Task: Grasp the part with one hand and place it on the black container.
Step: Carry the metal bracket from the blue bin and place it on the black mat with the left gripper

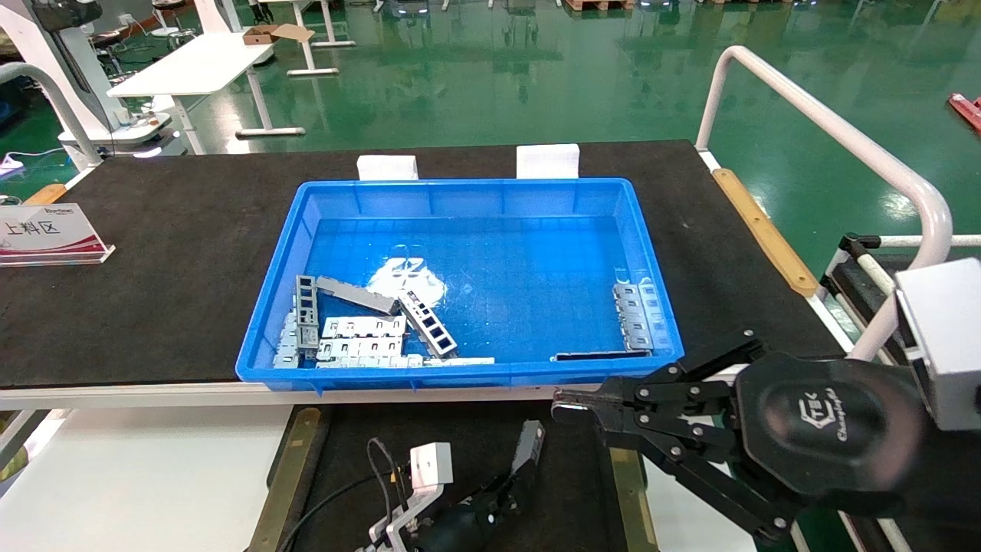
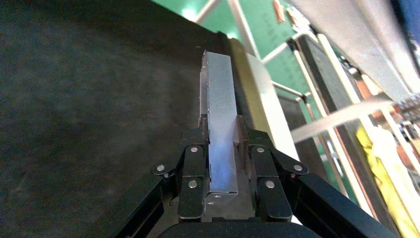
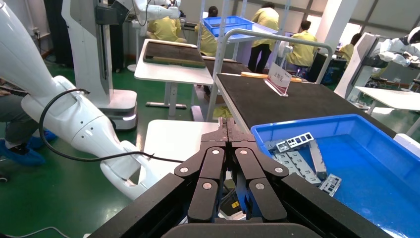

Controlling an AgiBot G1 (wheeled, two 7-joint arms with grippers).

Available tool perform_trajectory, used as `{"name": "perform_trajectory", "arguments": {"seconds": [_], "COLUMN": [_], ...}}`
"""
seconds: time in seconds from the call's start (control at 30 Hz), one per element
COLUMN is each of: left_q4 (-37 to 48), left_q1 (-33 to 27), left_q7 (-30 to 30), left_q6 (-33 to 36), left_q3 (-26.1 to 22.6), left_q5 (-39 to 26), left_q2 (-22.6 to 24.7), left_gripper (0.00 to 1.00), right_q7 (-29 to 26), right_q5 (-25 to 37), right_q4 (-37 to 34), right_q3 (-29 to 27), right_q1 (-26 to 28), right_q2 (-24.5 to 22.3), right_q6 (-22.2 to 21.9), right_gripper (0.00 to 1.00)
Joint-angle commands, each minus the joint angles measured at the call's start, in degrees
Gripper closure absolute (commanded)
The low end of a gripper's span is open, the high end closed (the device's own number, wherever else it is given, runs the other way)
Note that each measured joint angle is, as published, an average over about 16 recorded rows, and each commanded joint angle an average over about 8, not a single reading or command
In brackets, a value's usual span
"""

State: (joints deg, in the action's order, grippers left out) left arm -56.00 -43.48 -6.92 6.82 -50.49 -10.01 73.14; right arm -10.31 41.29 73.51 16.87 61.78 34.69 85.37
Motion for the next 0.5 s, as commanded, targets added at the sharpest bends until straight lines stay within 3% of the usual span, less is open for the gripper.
{"name": "perform_trajectory", "arguments": {"seconds": [0.03, 0.27, 0.5], "left_q4": [0.45, 1.61, 2.05], "left_q1": [0.51, 2.02, 1.92], "left_q7": [-0.27, -2.06, -1.58], "left_q6": [-1.35, -3.83, -5.96], "left_q3": [1.34, 6.37, 7.52], "left_q5": [0.28, -0.04, 1.13], "left_q2": [1.19, 3.95, 4.81], "left_gripper": [1.00, 1.00, 1.00], "right_q7": [0.00, 0.02, 0.03], "right_q5": [0.00, -0.02, -0.04], "right_q4": [0.00, 0.00, 0.00], "right_q3": [0.01, 0.03, 0.05], "right_q1": [0.00, 0.01, 0.01], "right_q2": [0.00, -0.01, -0.02], "right_q6": [0.00, -0.01, -0.02], "right_gripper": [1.00, 1.00, 1.00]}}
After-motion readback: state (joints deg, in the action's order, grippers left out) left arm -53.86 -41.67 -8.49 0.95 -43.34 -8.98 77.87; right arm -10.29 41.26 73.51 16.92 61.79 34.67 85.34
